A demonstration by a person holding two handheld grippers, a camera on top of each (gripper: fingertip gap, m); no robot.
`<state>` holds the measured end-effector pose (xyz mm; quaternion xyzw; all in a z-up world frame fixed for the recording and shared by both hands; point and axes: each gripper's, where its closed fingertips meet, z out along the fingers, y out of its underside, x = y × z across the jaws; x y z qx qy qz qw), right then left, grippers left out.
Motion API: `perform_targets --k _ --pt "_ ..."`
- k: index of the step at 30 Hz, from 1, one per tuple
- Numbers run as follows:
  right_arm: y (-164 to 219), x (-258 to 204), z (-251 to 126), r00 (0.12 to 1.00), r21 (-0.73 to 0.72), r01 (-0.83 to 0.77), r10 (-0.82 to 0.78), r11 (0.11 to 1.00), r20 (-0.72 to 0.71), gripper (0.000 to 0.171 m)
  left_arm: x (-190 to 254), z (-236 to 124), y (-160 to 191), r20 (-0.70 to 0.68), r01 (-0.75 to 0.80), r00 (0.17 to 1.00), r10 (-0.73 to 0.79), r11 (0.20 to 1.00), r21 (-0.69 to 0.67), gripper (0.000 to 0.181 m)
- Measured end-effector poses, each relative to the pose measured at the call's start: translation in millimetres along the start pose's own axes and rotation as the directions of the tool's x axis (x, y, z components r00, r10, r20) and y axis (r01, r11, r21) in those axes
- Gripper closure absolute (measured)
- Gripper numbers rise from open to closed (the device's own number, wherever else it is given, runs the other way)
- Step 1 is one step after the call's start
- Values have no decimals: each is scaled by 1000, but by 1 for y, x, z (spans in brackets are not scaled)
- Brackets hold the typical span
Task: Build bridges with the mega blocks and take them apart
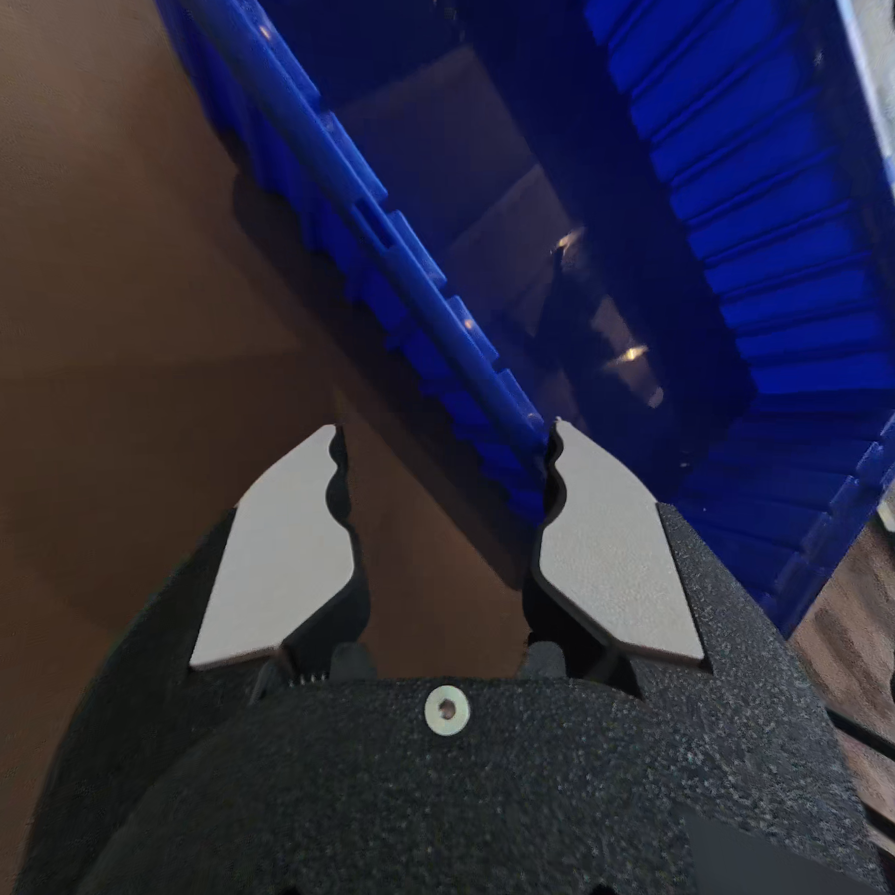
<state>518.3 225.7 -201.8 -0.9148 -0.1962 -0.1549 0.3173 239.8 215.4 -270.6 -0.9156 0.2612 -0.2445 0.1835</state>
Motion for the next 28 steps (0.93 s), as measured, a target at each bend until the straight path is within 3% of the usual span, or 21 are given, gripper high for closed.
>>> perform_targets --k 2,7,10,14,17,20,22,23,26,28 --pt "-10 2 -22 995 90 31 -23 995 -94 90 -10 -16 -4 37 -29 999 26 996 85 102" --pt "-37 -10 -74 957 313 125 -32 941 -287 94 -42 -75 -24 250 -196 962 107 910 366 71" --pt "-63 -28 -110 944 514 148 34 845 -328 100 -52 -129 -38 421 -364 899 121 741 564 56" --pt "-90 -58 -147 943 687 176 79 705 -323 99 -48 -192 -36 546 -523 829 123 516 678 36" --pt "-106 -86 -164 971 794 120 95 596 -218 93 -35 -222 -27 509 -532 843 173 398 747 36" --pt "-121 -111 -186 993 905 17 95 424 -63 94 -18 -256 -14 430 -486 868 248 246 839 36" --pt "-129 -121 -205 993 954 -96 99 286 70 96 -13 -282 -4 448 -495 853 267 144 857 36" --pt "-131 -123 -217 983 965 -162 114 205 141 92 -9 -295 3 480 -521 829 287 87 849 45" --pt "-134 -134 -250 938 939 -343 48 2 342 77 3 -327 28 579 -593 742 338 -72 802 102" --pt "-133 -148 -270 906 902 -422 -82 -91 415 77 9 -342 40 586 -582 727 358 -133 803 93"
